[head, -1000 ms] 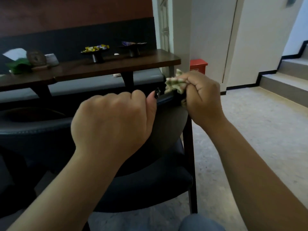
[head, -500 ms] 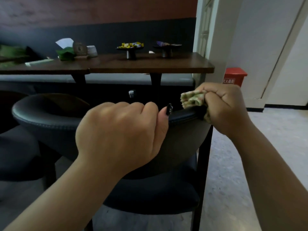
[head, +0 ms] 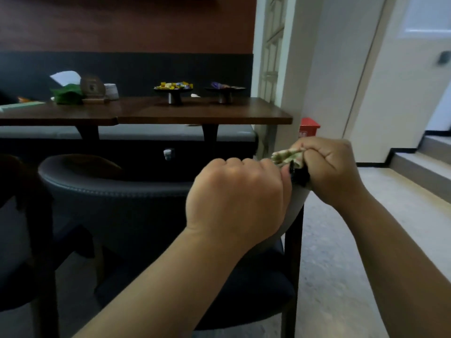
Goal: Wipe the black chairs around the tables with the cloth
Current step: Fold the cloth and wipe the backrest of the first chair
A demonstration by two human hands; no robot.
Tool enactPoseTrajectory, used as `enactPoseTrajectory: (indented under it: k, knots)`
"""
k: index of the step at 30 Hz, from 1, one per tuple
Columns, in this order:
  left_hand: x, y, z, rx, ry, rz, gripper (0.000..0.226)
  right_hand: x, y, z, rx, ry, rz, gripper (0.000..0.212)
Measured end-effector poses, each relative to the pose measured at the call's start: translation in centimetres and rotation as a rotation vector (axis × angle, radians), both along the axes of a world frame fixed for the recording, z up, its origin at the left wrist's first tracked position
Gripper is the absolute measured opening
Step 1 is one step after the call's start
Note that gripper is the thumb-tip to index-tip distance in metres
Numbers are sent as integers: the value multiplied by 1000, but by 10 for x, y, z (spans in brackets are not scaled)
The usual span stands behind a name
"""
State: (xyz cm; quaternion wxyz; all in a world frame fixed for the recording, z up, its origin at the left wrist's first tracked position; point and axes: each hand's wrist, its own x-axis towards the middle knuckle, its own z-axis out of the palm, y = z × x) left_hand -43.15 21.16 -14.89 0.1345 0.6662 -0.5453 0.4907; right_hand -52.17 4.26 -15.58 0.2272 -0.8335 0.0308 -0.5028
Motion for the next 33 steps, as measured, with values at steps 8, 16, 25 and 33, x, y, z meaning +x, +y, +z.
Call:
enactPoseTrajectory:
  k: [8, 16, 25, 33]
  knots:
    - [4, 10, 8, 160, 60, -21, 33, 8, 38, 5, 199, -72, -245, 33]
    - [5, 8, 10, 120, 68, -225, 25, 13, 47, 8, 268, -103, -362, 32]
    - [5, 5, 6, 131, 104, -213, 32, 13, 49, 9, 293, -60, -453, 31]
    - [-2, 21, 16, 249, 98, -107, 35, 13, 51, 8, 286, -48, -456, 33]
